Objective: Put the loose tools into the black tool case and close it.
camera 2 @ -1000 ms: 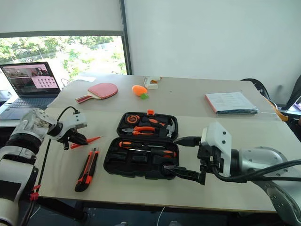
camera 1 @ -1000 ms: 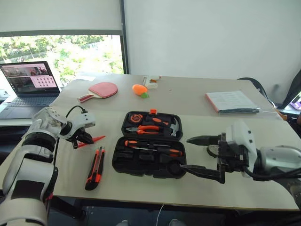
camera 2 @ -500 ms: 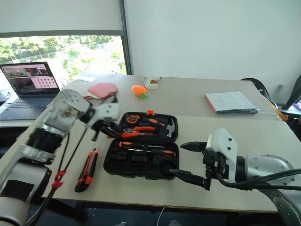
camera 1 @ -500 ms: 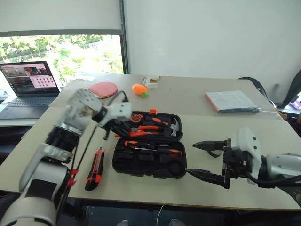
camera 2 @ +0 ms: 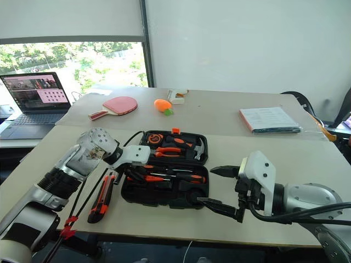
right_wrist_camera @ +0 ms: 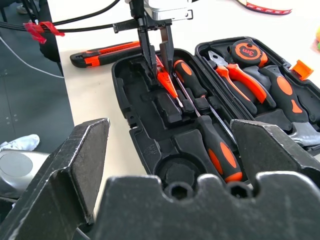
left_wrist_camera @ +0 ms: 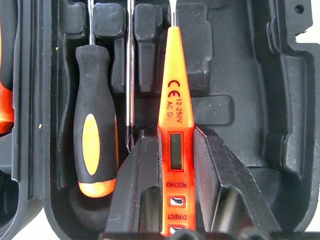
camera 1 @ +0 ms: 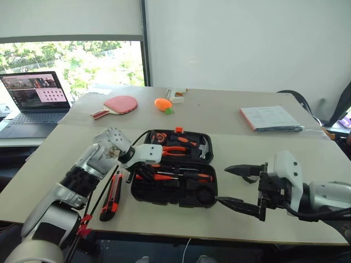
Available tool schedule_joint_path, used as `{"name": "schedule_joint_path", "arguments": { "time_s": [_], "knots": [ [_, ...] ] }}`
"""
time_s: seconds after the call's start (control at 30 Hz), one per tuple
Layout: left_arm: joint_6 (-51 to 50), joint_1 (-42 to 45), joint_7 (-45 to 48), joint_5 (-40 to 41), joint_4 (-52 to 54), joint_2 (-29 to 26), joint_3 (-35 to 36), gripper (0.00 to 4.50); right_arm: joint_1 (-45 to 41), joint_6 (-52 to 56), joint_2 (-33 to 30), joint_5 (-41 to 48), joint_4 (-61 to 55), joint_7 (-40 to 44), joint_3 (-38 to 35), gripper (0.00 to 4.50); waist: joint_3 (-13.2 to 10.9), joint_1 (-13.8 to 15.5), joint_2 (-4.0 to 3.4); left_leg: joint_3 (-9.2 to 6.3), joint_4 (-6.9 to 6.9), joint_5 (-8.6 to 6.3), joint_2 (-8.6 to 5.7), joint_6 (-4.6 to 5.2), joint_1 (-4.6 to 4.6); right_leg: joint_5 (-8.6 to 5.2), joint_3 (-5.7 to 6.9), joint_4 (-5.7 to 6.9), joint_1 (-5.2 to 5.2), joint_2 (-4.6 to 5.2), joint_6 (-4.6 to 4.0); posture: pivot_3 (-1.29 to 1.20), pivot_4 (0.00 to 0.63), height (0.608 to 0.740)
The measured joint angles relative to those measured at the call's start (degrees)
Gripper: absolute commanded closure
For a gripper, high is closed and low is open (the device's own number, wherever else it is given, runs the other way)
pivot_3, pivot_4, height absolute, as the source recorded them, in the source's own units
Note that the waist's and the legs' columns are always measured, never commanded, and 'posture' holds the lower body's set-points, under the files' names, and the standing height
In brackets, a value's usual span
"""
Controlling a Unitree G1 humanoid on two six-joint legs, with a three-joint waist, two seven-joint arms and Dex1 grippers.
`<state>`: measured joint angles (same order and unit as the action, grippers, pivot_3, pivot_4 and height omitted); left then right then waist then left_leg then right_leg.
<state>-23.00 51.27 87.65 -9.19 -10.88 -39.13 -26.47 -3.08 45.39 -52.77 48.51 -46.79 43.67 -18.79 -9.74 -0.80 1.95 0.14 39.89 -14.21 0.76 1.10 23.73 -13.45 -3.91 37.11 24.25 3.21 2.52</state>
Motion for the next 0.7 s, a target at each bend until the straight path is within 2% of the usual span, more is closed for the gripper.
{"name": "schedule_joint_path", "arguments": {
  "time_s": [0.4, 0.7],
  "knots": [
    [-3.6, -0.3, -1.8, 0.0, 2.0, 1.5, -1.1, 4.06, -0.6, -0.1, 0.0, 0.0, 0.1, -1.1, 1.0, 0.00, 0.0, 0.0, -0.01, 0.00, 0.00, 0.00, -0.01, 0.00, -0.02, 0.00, 0.00, 0.00, -0.02, 0.00, 0.00, 0.00, 0.150, 0.740],
    [-1.4, -0.4, -1.7, -0.5, 2.1, -0.5, -1.8, 4.06, -0.9, -0.1, 0.3, 0.0, 0.1, -2.0, 1.9, 0.00, 0.0, -0.1, -0.02, 0.01, -0.01, 0.00, 0.01, 0.00, -0.05, 0.00, 0.00, 0.01, -0.03, -0.01, 0.00, 0.00, 0.150, 0.740]
  ]
}}
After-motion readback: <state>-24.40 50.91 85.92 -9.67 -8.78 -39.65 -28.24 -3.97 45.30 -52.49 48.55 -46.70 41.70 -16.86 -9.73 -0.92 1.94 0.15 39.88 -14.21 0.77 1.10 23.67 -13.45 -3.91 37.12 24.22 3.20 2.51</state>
